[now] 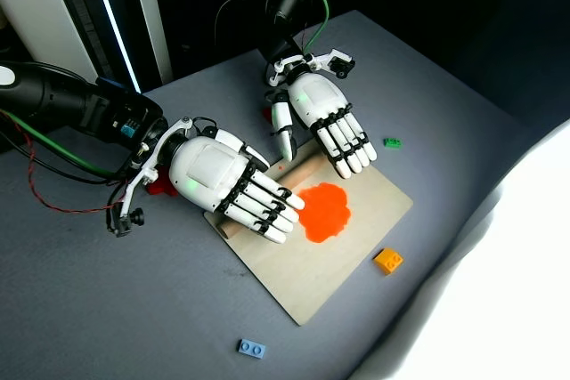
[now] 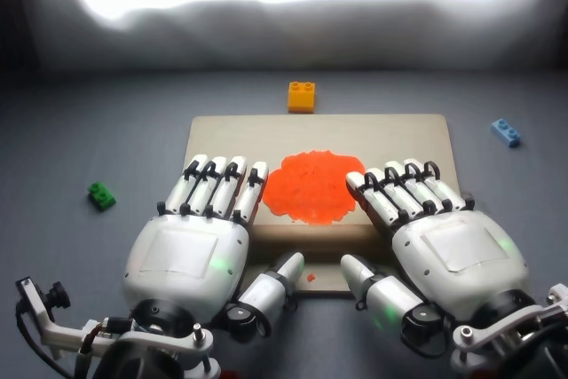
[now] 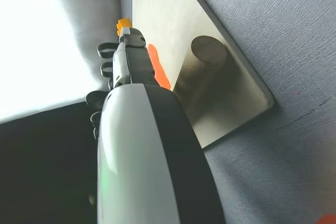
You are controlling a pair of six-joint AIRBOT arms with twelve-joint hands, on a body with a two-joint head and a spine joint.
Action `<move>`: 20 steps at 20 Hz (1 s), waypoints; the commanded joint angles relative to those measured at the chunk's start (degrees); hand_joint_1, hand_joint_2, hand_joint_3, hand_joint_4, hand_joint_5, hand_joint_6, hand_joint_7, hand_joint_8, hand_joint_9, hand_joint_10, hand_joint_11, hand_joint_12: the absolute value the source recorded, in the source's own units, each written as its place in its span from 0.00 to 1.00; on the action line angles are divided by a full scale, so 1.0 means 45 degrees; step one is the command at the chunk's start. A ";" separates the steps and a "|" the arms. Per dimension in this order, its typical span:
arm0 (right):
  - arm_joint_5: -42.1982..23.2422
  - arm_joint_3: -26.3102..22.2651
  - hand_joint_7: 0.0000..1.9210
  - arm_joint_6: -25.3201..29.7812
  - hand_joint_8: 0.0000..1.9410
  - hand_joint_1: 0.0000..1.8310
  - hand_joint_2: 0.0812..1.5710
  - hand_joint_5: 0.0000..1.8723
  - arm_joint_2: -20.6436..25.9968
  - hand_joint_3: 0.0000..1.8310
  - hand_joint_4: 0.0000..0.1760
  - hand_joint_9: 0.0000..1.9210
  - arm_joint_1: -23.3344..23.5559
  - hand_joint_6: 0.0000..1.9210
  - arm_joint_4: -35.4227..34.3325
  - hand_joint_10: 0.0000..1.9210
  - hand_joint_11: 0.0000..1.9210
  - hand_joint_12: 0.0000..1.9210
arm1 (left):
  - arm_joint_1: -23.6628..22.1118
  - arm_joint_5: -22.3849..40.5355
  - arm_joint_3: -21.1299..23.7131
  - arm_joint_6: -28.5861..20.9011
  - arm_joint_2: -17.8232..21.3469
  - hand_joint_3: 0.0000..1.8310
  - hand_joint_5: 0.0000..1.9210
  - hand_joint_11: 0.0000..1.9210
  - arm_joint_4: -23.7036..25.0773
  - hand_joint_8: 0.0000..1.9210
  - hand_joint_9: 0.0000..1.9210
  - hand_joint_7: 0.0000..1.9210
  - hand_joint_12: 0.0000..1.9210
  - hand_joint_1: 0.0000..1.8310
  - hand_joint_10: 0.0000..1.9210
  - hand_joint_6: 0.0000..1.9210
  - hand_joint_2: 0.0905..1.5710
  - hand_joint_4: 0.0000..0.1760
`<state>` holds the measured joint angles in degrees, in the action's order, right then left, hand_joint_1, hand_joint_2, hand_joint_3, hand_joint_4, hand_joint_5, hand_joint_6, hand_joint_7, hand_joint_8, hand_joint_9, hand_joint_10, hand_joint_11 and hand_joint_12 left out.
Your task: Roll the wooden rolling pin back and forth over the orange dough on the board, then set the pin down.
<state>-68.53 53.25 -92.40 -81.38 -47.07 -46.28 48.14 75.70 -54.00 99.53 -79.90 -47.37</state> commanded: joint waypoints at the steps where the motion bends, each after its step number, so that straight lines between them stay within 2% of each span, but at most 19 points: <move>1: -0.1152 0.0096 0.03 -0.0023 0.00 0.00 0.94 0.04 -0.0037 0.02 0.00 0.00 0.0047 0.01 0.0855 0.00 0.00 0.00 | -0.0010 0.1250 -0.0121 -0.0038 -0.0042 0.01 0.01 0.00 0.0942 0.00 0.00 0.00 0.00 0.00 0.00 0.00 0.88 0.00; 10: -0.1175 0.0601 0.04 -0.0234 0.00 0.00 0.94 0.05 -0.0603 0.02 0.00 0.00 0.0205 0.01 -0.0030 0.00 0.00 0.00 | -0.0009 0.1144 -0.0660 -0.0215 -0.0438 0.01 0.01 0.00 0.0987 0.01 0.00 0.02 0.00 0.00 0.00 0.00 0.88 0.00; 20: -0.1362 0.0901 0.04 -0.0206 0.00 0.00 0.94 0.04 -0.0811 0.01 0.00 0.00 0.0372 0.00 -0.0068 0.00 0.00 0.00 | -0.0115 0.1133 -0.1023 -0.0394 -0.0760 0.01 0.00 0.00 0.1036 0.00 0.00 0.01 0.00 0.00 0.00 0.00 0.88 0.00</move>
<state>-69.54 57.34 -93.32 -85.12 -46.00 -51.03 48.07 75.46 -58.46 97.78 -83.40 -46.70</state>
